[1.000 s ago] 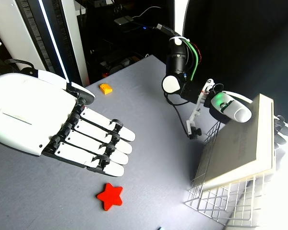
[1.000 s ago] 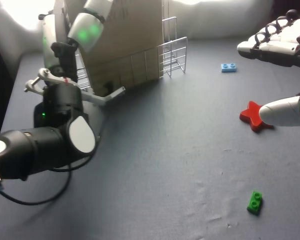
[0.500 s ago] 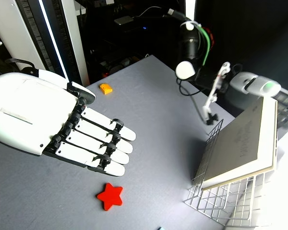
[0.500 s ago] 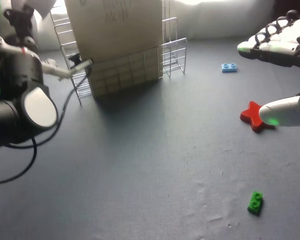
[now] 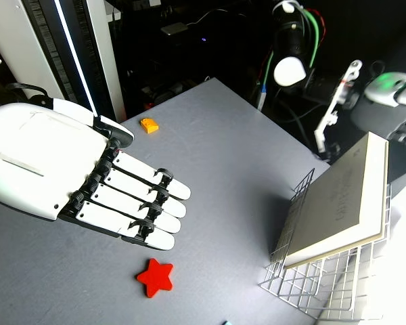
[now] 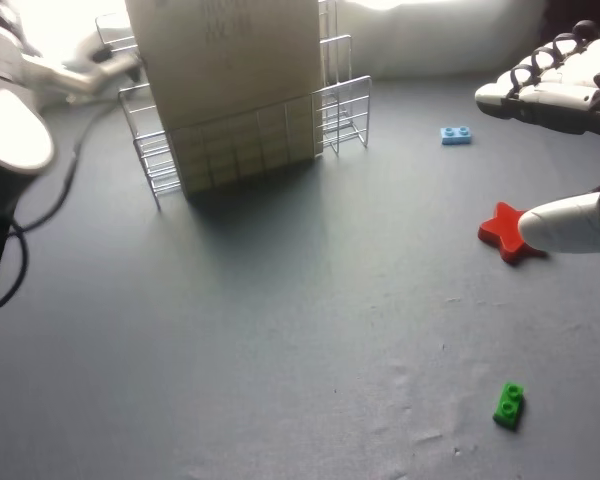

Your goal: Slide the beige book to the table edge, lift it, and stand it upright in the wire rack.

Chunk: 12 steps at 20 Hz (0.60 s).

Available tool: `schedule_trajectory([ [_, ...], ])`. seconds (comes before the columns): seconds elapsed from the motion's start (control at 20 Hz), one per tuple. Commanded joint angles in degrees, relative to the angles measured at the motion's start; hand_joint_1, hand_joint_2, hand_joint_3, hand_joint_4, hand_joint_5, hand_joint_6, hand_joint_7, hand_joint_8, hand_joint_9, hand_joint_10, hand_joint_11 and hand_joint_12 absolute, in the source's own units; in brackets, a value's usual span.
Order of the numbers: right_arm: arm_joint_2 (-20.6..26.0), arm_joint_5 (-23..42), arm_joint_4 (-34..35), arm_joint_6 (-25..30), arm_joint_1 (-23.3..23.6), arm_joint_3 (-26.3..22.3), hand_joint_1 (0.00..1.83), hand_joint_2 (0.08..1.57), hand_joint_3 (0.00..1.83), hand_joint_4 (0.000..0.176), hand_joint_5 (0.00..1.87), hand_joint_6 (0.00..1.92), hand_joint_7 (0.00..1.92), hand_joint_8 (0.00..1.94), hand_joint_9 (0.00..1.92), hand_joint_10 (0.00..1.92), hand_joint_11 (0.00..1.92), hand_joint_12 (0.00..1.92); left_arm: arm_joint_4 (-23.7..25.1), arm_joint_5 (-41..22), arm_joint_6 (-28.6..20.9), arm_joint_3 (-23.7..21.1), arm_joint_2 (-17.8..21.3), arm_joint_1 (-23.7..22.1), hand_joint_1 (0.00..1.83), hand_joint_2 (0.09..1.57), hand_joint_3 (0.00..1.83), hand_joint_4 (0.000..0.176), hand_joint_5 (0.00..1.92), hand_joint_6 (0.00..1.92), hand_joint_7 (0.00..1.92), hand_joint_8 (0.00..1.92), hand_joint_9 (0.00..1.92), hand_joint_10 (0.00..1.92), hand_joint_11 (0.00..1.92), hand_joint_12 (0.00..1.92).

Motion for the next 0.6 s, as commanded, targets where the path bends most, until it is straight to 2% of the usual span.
schedule_trajectory([
  [0.0,0.24,2.02,0.13,0.41,0.56,-0.15,0.00,1.15,0.00,0.000,0.00,0.00,0.00,0.00,0.00,0.00,0.00,0.00,1.78,5.91,-0.59,-0.30,1.15,-0.67,0.49,0.92,0.00,0.000,0.16,0.01,0.28,0.01,0.32,0.01,0.00,0.87],
  [0.1,0.25,1.79,0.13,0.40,0.56,-0.14,0.00,1.14,0.00,0.000,0.00,0.00,0.00,0.00,0.00,0.00,0.00,0.00,-1.87,3.88,-3.13,-2.47,3.49,-0.80,0.46,0.91,0.00,0.000,0.17,0.01,0.28,0.00,0.31,0.01,0.00,0.86],
  [0.25,0.26,1.68,0.13,0.40,0.55,-0.14,0.00,1.15,0.00,0.000,0.00,0.00,0.00,0.00,0.00,0.00,0.00,0.00,0.34,-6.15,-6.54,-5.76,8.36,-1.50,0.46,0.91,0.00,0.000,0.19,0.01,0.32,0.01,0.35,0.02,0.00,0.88],
  [0.4,0.26,1.49,0.13,0.40,0.53,-0.14,0.00,1.15,0.00,0.000,0.00,0.00,0.00,0.00,0.00,0.00,0.00,0.00,-2.90,-15.33,-6.54,-8.57,12.00,-3.69,0.44,0.91,0.00,0.000,0.18,0.00,0.30,0.00,0.33,0.01,0.00,0.87],
  [0.45,0.26,1.48,0.13,0.40,0.53,-0.14,0.00,1.15,0.00,0.000,0.00,0.00,0.00,0.00,0.00,0.00,0.00,0.00,-2.02,-17.70,-6.54,-8.62,12.62,-4.26,0.44,0.91,0.00,0.000,0.17,0.00,0.29,0.00,0.32,0.00,0.00,0.87],
  [0.55,0.26,1.48,0.13,0.40,0.52,-0.14,0.00,1.15,0.00,0.000,0.00,0.00,0.00,0.00,0.00,0.00,0.00,0.00,4.32,-25.57,-6.54,-10.01,15.66,-6.05,0.44,0.90,0.00,0.000,0.15,0.00,0.26,0.00,0.29,0.00,0.00,0.84],
])
